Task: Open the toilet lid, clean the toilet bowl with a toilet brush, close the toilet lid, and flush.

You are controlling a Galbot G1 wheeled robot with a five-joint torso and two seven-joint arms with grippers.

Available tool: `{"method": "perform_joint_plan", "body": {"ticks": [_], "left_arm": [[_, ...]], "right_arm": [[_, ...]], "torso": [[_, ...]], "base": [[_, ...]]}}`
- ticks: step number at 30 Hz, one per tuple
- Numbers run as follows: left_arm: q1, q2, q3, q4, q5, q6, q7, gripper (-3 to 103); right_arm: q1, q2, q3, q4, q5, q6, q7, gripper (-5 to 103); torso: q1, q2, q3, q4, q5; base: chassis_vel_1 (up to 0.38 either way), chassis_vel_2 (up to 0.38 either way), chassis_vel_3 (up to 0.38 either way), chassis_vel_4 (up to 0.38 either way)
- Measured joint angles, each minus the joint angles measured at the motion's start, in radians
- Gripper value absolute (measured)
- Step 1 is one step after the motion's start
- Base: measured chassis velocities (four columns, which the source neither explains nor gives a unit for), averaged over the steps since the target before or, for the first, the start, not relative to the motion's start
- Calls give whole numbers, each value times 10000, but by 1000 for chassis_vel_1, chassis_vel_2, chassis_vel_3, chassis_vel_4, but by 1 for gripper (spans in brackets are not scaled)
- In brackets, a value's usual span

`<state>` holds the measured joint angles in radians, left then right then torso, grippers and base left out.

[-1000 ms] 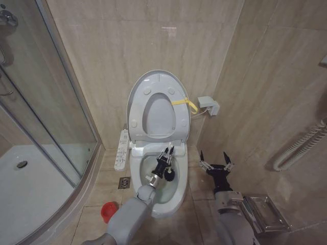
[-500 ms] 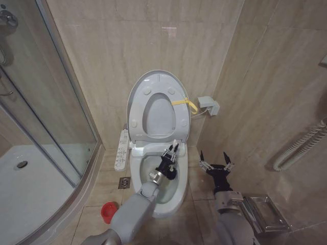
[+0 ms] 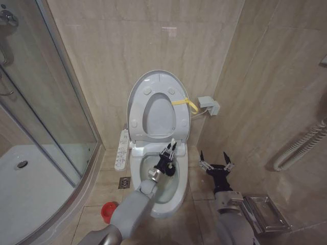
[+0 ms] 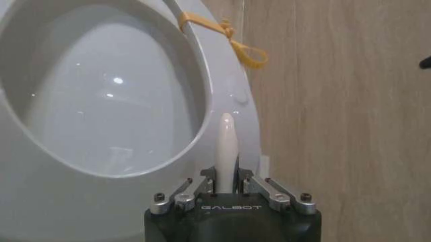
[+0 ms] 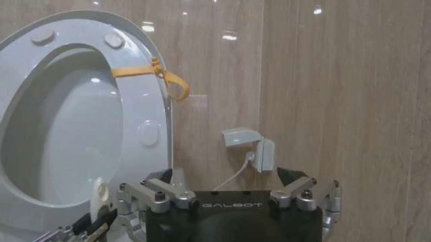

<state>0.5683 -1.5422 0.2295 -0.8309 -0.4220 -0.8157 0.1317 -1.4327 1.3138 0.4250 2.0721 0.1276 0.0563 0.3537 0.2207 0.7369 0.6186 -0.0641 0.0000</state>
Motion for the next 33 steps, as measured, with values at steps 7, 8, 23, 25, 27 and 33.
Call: {"method": "perform_joint_plan", "body": {"ticks": [7, 8, 23, 25, 27, 33], "left_arm": [[21, -69, -148, 784, 365, 0, 53, 20], [-10, -64, -248, 883, 430, 0, 55, 20], [291, -43, -45, -23, -33, 0, 143, 20], [274, 126, 118, 197, -169, 0, 315, 20], [262, 306, 197, 262, -204, 0, 406, 20], [148, 667, 108, 152, -226, 3, 338, 20]], "right_arm": [[0, 0, 0, 1, 0, 0, 0, 100], [0, 0, 0, 0, 0, 0, 0, 100], [0, 0, 0, 0, 0, 0, 0, 100], [0, 0, 0, 0, 0, 0, 0, 100], [0, 0, 0, 1, 0, 0, 1, 100], [0, 0, 0, 0, 0, 0, 0, 100]], "torso": [[0, -1, 1, 3, -1], [0, 0, 1, 3, 0], [-1, 0, 0, 0, -1], [-1, 0, 1, -1, -2], [0, 0, 1, 1, -1], [0, -1, 1, 8, 0]], "base": [[0, 0, 0, 0], [0, 0, 0, 0], [0, 0, 0, 0], [0, 0, 0, 0], [0, 0, 0, 0], [0, 0, 0, 0]]}}
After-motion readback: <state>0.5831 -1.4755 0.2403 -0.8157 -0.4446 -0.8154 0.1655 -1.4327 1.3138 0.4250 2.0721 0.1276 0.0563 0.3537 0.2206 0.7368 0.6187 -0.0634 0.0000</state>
